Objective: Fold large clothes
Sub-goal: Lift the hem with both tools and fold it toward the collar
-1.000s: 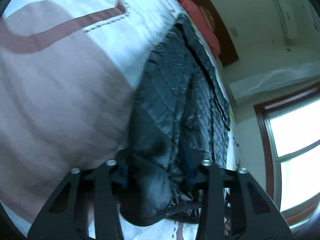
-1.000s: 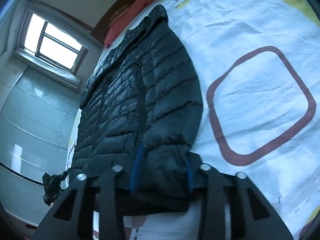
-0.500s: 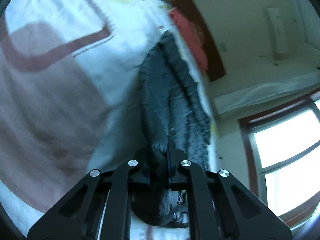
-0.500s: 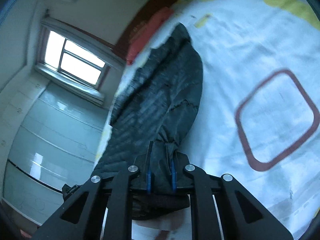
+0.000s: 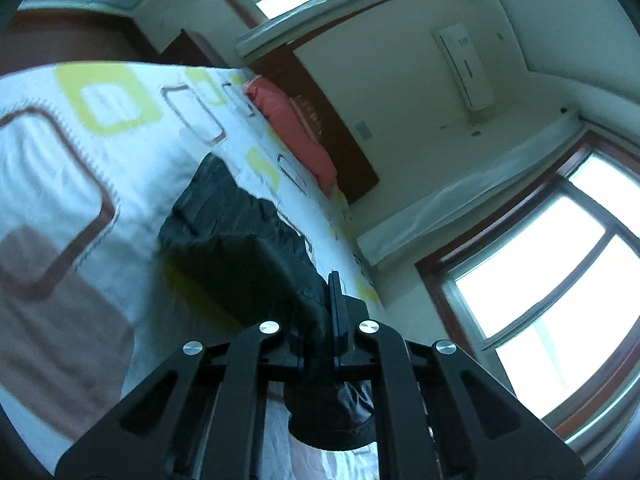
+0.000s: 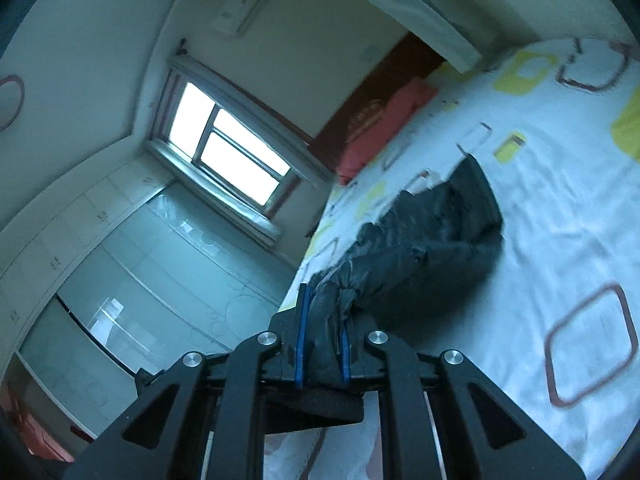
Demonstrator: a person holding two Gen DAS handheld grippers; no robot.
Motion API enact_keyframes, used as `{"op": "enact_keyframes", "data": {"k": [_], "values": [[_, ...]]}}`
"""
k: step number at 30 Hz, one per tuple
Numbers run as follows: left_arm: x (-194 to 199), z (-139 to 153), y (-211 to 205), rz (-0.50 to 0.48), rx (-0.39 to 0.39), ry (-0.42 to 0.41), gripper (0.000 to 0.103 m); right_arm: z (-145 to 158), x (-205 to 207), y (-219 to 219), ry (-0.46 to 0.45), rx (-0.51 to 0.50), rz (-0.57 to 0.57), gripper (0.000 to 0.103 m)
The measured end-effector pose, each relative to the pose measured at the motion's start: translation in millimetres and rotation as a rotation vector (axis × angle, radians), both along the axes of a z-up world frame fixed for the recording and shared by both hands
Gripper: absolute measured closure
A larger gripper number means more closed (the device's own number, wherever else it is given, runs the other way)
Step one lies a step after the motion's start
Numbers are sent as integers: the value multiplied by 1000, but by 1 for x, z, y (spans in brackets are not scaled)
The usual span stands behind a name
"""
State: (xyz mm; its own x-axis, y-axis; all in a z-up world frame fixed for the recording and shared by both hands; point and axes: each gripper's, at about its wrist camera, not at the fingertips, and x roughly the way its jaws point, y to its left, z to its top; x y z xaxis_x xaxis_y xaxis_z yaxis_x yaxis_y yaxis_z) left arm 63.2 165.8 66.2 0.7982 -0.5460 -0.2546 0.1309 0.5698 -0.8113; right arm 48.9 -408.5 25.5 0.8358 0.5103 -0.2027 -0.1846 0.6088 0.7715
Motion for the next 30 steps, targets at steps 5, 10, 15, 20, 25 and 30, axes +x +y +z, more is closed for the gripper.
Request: {"op": "enact_keyframes", "data": {"k": [5,10,15,20,25,30], "values": [[76,7,-11,4,50,5,95,4,80,-3,-1,7,-15,90],[158,9,-30,17,131,25,95,-10,170,-11,55,26,-36,90],[251,-17,-47,46,173,95,95,-33,251,-13,128,16,-47,90],[324,-59,-56,90,233,195,95,-70,325,-23,224,-5,-90,90],[379,-105,-58,99,276,295,95,-118,375,-31,332,-15,-116,90],[402,-127,-74,88,408,293,95,-152,395,-31,378,-12,-135,90]]}}
